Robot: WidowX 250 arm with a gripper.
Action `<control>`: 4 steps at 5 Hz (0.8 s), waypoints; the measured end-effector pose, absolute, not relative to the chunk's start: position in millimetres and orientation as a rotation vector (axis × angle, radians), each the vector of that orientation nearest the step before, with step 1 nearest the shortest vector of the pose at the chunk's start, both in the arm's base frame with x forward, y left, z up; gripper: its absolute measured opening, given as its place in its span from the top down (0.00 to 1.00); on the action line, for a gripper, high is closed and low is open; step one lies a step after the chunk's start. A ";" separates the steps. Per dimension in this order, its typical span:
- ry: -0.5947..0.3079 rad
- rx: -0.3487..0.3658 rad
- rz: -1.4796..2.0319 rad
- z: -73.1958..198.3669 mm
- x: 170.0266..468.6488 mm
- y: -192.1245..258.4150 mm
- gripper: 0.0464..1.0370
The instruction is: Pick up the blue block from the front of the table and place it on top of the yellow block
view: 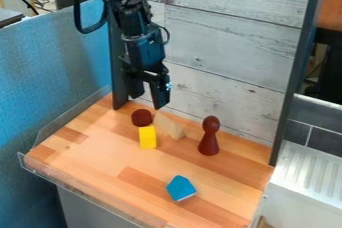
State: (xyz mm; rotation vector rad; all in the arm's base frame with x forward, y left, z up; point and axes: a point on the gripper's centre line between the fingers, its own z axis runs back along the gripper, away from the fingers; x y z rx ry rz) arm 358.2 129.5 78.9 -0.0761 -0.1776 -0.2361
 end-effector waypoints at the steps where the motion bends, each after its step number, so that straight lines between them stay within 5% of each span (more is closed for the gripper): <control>1: -0.144 -0.096 -0.227 64.8 356.2 128.6 0.04; 4: -0.063 -0.036 -0.347 34.3 356.5 138.7 0.04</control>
